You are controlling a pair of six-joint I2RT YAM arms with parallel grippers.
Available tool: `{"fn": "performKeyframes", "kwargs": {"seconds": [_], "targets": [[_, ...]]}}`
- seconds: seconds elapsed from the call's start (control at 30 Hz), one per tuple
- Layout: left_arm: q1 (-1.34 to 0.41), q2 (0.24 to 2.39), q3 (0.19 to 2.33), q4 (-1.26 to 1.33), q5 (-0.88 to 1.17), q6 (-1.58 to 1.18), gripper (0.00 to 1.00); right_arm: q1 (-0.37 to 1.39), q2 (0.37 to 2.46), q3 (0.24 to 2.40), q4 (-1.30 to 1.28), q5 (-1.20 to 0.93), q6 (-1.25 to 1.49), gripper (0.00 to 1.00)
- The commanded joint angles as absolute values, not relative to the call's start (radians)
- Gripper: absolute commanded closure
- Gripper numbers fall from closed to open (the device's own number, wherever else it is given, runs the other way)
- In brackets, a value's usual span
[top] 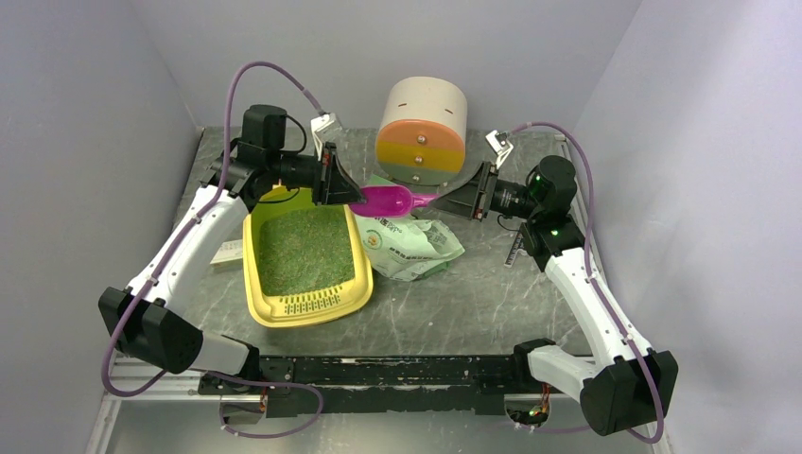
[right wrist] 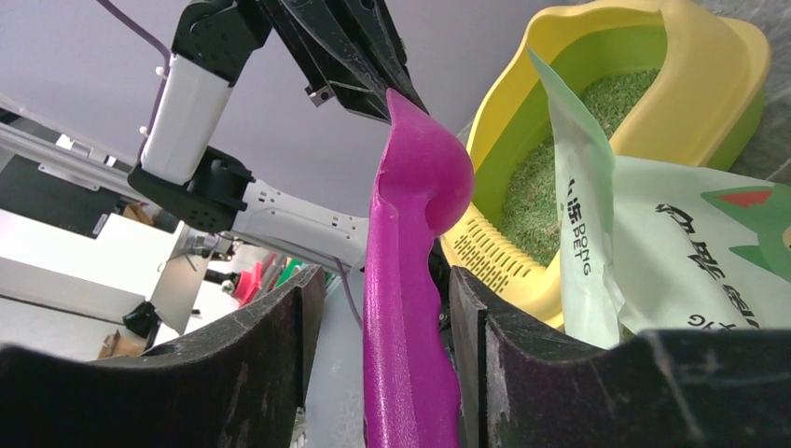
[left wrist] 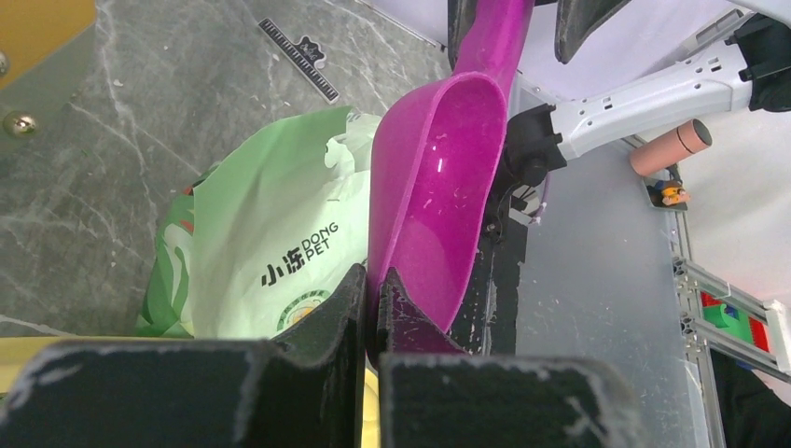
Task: Fill the litter box with clean litter
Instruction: Adjust the spatula.
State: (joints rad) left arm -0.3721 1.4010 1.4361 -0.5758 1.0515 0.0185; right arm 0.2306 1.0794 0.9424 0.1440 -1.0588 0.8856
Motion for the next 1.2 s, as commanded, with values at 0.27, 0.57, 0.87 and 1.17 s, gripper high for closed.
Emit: {"fn": "performKeyframes", "kwargs": {"seconds": [0.27,0.57,0.87,1.17], "targets": [[-0.403,1.401,1.479,-0.58,1.083,0.049,0.95,0.21,1.055,0.953,0.149,-1.085,0.881,0.48],[-0.403,1.401,1.479,-0.578,1.094,0.045,0.95,0.21,1.053,0.949,0.148,-1.06,0.894,0.6],[-0.404,1.395,1.471,-0.571,1.095,0.041,0.95,0.21,1.041,0.921,0.217,-1.011,0.957,0.63],[-0.404,1.397,1.468,-0.548,1.086,0.018,0.95,0.21,1.015,0.933,0.135,-1.009,0.913,0.92]]}}
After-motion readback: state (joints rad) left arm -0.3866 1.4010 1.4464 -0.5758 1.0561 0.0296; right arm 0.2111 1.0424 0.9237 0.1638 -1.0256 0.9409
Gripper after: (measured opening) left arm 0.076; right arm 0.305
